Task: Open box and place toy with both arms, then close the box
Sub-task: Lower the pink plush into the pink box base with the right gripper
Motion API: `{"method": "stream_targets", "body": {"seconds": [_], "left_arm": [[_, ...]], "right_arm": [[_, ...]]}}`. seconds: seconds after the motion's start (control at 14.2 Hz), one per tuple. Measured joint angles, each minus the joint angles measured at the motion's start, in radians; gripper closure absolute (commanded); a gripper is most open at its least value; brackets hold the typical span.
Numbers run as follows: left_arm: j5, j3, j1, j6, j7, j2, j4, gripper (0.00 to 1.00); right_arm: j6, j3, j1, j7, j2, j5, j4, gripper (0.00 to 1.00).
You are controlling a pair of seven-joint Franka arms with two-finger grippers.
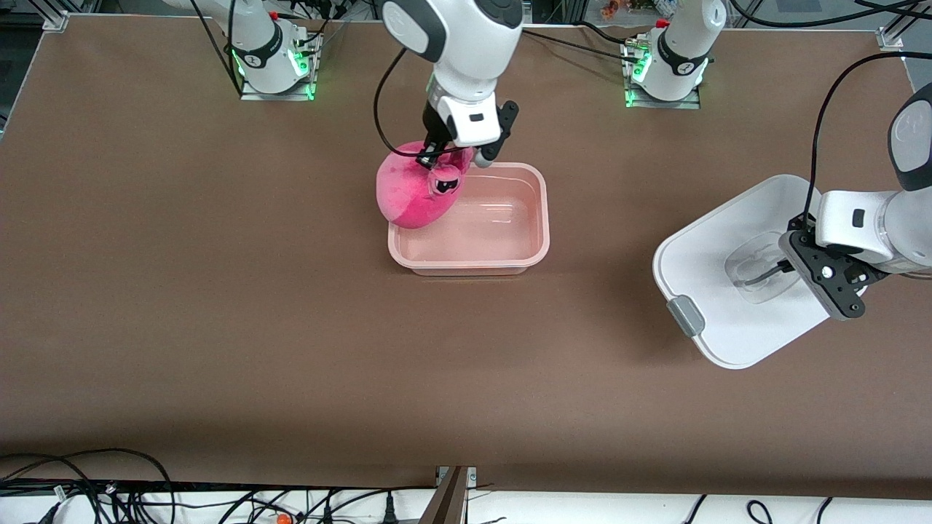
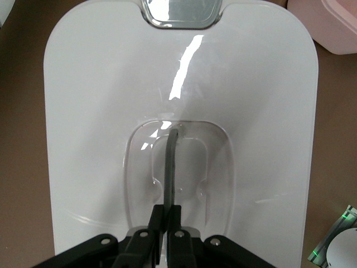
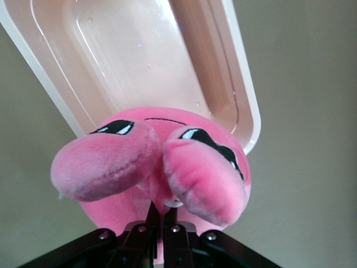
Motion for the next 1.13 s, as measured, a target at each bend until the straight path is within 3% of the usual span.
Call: {"method": "stream_targets", "body": {"seconds": [0.35, 0.78, 1.13], "left_arm": [[0.000, 0.000, 0.000, 0.000, 0.001, 0.000, 0.000, 1.00], [0.000, -0.001, 0.000, 0.000, 0.001, 0.000, 0.000, 1.00], [0.000, -0.001, 0.000, 0.000, 0.001, 0.000, 0.000, 1.00]], "right_arm": [[0.000, -0.003, 0.063, -0.046, 0.082, -0.106, 0.033, 1.00], [-0.001, -0.032, 0.055, -0.165, 0.137, -0.112, 0.140, 1.00], [0.017, -0.034, 0.056, -0.168, 0.210, -0.112, 0.165, 1.00]]}}
